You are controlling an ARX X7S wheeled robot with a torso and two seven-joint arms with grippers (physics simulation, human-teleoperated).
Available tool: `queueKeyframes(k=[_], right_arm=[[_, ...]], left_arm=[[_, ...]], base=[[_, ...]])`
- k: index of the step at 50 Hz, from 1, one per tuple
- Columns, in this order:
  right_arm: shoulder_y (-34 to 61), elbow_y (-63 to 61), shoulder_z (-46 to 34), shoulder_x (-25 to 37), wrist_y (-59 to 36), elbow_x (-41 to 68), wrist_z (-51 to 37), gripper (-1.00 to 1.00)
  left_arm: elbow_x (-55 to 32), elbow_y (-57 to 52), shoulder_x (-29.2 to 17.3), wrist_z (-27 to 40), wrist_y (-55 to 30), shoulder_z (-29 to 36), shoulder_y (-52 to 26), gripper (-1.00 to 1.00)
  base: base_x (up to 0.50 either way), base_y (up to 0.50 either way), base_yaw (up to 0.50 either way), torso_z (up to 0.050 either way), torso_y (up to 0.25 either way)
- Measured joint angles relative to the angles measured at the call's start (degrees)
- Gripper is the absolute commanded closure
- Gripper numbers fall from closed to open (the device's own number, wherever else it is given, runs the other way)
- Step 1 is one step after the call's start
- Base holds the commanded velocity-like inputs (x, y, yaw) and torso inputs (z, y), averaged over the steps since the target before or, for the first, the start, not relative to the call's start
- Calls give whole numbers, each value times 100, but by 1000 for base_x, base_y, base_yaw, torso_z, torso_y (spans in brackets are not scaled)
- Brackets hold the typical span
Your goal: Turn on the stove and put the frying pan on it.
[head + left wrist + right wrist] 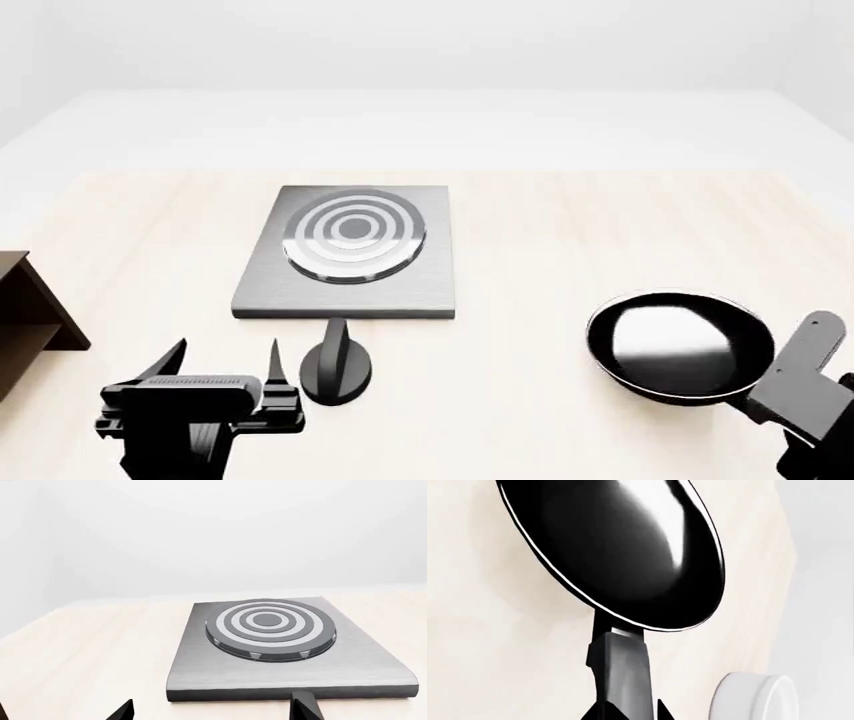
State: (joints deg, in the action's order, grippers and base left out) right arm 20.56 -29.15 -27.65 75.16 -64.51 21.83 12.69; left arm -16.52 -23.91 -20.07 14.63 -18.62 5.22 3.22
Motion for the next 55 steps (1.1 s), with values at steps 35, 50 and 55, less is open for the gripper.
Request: queueKeyframes(k=[35,50,55], right_arm=[[1925,-791,-297,-240,-827,-139,1304,100],[2671,-634,-346,-768,-805,-328,1440,100],[2906,-516,-374,-1018,-790,-369,1439,100]], left_arm=[[-45,4,-50,43,50,25,32,-100],[-62,20,-68,58,73,38,46,-100],[-67,27,-73,65,84,39,49,-100]], base=[[0,0,0,0,1],[0,0,0,0,1],[0,0,0,0,0]])
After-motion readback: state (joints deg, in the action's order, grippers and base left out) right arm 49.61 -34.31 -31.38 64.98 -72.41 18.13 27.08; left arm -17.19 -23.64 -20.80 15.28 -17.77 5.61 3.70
